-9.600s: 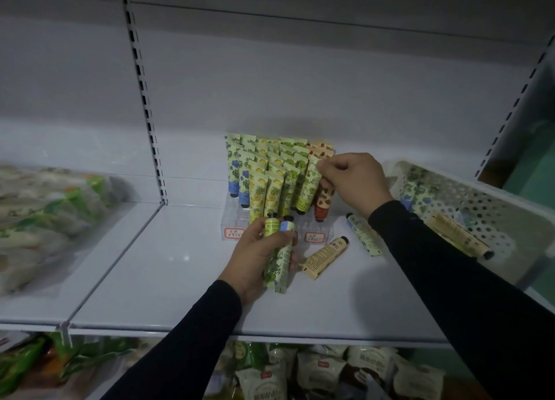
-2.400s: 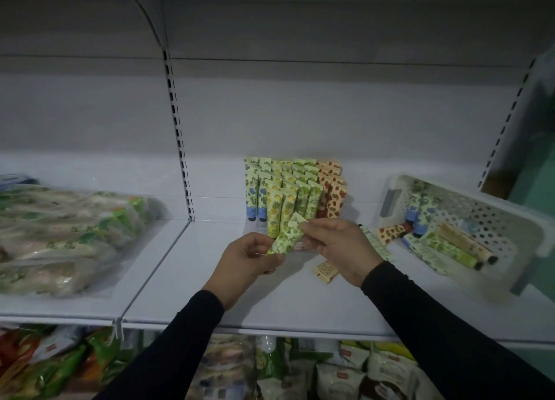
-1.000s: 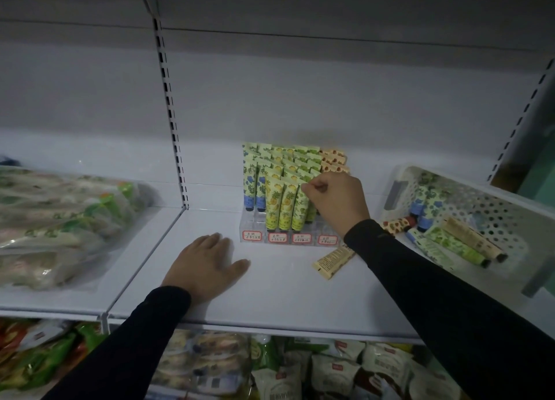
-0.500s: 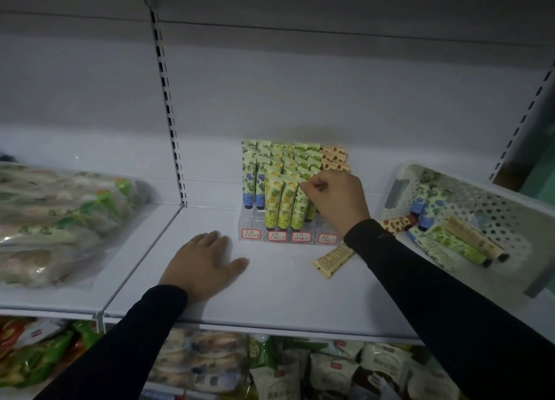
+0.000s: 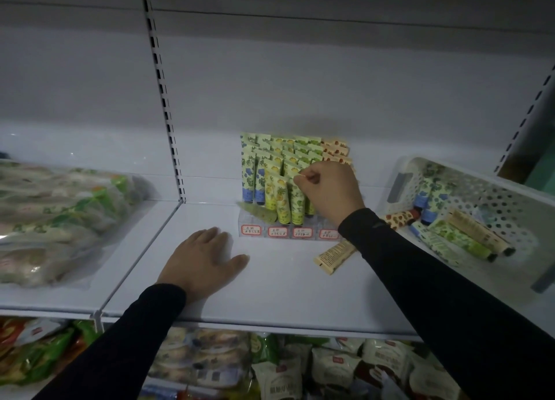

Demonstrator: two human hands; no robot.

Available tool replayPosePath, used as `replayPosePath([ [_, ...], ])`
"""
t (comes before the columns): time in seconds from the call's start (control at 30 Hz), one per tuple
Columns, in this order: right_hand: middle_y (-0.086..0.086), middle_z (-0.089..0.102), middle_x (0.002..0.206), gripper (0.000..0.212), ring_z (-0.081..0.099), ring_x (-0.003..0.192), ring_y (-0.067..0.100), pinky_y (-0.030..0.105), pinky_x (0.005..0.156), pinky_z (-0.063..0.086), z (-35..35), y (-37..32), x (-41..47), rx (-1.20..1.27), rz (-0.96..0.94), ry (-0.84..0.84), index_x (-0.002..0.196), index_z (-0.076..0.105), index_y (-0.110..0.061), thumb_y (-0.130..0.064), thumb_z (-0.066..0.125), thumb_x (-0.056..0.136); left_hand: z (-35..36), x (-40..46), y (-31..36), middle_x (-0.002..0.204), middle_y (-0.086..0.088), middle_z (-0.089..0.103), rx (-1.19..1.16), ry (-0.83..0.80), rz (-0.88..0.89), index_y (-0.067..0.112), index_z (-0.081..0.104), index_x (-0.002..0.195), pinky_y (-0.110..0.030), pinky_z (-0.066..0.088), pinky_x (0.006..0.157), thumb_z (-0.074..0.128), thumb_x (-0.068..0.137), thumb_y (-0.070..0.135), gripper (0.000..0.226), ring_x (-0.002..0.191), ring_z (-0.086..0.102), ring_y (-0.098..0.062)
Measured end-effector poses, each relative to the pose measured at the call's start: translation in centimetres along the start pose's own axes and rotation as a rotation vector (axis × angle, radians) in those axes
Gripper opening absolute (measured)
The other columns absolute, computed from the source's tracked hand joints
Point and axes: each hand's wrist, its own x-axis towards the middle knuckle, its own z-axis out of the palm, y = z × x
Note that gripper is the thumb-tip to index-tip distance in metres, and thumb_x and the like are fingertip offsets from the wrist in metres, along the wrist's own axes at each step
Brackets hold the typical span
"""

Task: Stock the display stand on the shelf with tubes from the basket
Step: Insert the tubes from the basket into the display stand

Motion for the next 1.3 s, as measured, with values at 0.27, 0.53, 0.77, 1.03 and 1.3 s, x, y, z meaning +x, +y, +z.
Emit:
replayPosePath([
  [0.27,0.004,0.071,0.083,0.02,0.063,0.077,0.015,0.027,0.075,0.052,-0.2,0.1,-0.3,0.025,0.002,-0.007,0.086,0.072,-0.007,-0.026,0.065,0.09,-0.4,-0.3,0.4,0.105,0.008,0.059,-0.076,0.04,0.007,0.026,0.059,0.096,-0.028,0.038,0.087,0.048,0.083,0.068,0.045,0.112,0.054,-0.019],
  [0.53,0.003,0.07,0.088,0.019,0.062,0.08,0.013,0.02,0.072,0.045,-0.8,0.6,-0.4,0.058,0.046,-0.008,0.09,0.072,-0.008,-0.026,0.066,0.089,-0.9,-0.4,0.9,0.126,0.005,0.057,-0.116,0.031,-0.033,0.019,0.057,0.128,-0.025,0.034,0.094,0.052,0.086,0.061,0.059,0.124,0.048,-0.016],
  [0.77,0.001,0.07,0.086,0.021,0.061,0.079,0.012,0.018,0.07,0.043,-1.1,0.7,-0.6,0.041,0.043,-0.011,0.091,0.072,-0.009,-0.028,0.065,0.09,-1.7,-0.1,1.2,0.129,-0.007,0.062,-0.254,0.199,-0.075,0.013,0.059,0.132,-0.03,0.039,0.096,0.062,0.09,0.049,0.055,0.118,0.056,-0.023],
  [1.03,0.003,0.07,0.084,0.02,0.062,0.077,0.014,0.024,0.073,0.05,-1.0,0.7,-0.5,0.032,0.033,-0.011,0.088,0.072,-0.009,-0.028,0.065,0.09,-4.9,4.9,7.2,0.103,-0.001,0.065,-0.276,0.457,0.125,0.019,0.054,0.135,-0.027,0.04,0.072,0.058,0.097,0.036,0.042,0.088,0.058,-0.017],
  [1.3,0.002,0.071,0.085,0.021,0.062,0.078,0.013,0.021,0.07,0.046,-1.1,0.8,-0.5,0.014,0.015,-0.012,0.087,0.072,-0.01,-0.03,0.064,0.09,-4.3,7.3,9.3,0.095,-0.012,0.066,-0.22,0.452,0.223,0.013,0.065,0.12,-0.033,0.043,0.069,0.053,0.099,0.021,0.025,0.084,0.059,-0.029],
])
